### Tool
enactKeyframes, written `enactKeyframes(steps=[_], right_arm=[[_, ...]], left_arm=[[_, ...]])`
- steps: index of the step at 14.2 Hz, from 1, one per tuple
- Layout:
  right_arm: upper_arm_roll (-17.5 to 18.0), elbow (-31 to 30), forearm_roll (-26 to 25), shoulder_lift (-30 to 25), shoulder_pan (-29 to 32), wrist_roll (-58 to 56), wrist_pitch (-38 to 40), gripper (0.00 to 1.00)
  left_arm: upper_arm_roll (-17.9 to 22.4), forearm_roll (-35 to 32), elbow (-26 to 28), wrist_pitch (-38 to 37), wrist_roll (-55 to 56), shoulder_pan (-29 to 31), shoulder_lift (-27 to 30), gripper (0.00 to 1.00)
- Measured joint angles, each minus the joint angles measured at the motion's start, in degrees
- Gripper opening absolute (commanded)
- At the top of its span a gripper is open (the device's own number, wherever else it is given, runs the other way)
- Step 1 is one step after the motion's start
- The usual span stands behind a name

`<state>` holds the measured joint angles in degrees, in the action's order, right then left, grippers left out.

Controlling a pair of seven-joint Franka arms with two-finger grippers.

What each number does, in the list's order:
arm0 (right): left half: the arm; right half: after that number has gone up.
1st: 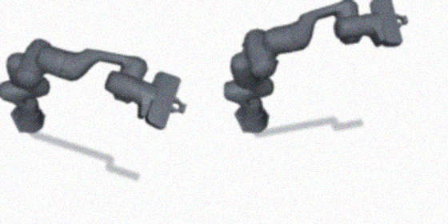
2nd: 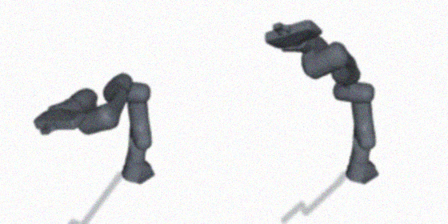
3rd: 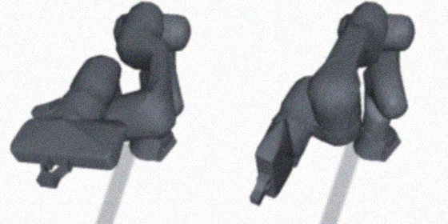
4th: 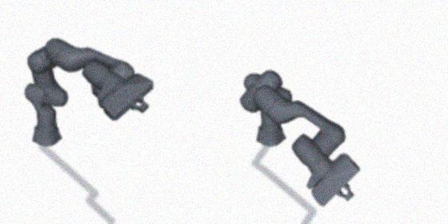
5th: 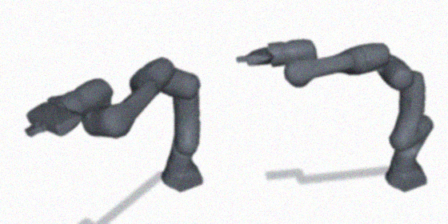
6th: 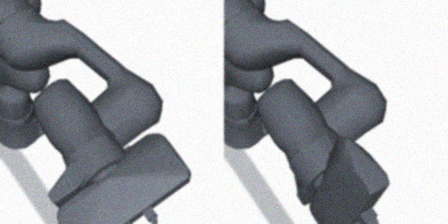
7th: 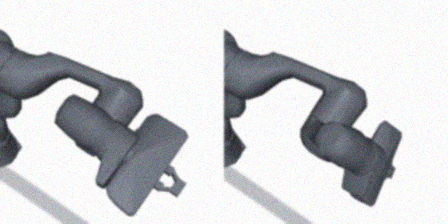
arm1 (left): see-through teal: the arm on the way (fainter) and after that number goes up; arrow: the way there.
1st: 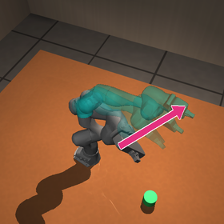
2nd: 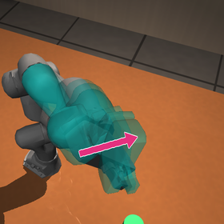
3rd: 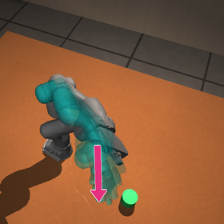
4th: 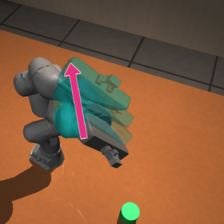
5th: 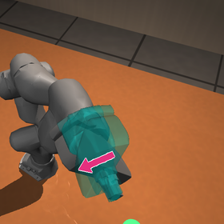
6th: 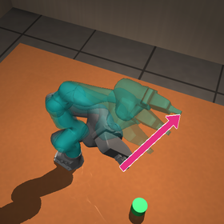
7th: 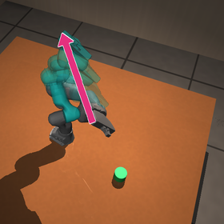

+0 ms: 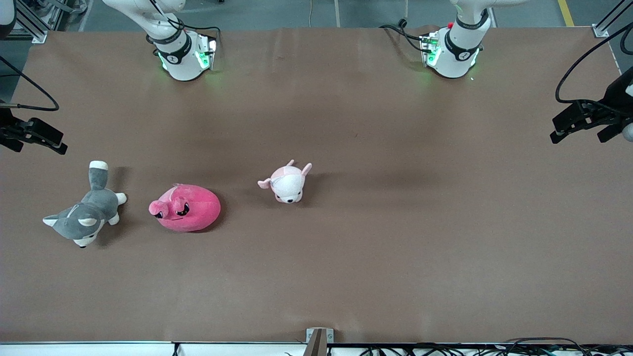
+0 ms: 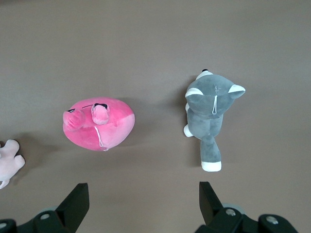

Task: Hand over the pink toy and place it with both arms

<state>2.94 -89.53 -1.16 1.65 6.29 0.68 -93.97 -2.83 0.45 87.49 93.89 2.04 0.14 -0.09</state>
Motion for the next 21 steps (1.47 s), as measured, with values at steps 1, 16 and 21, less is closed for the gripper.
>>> enactKeyframes(steps=[1, 16, 21], right_arm=[[-0.01, -0.13, -0.02, 0.0, 0.0, -0.01, 0.0, 1.0], [-0.09, -0.19, -0.07, -0.67, 0.06, -0.07, 0.71, 1.0], [-0.15, -0.19, -0.09, -0.67, 0.06, -0.08, 0.83, 1.0]], left_arm=[[0.02, 0.0, -0.01, 0.0, -1.75, 0.11, 0.0, 1.0], [0.29, 0.0, -0.04, 0.0, -4.65, 0.54, 0.01, 1.0], [0.28, 0.0, -0.04, 0.0, -3.37, 0.54, 0.01, 1.0]])
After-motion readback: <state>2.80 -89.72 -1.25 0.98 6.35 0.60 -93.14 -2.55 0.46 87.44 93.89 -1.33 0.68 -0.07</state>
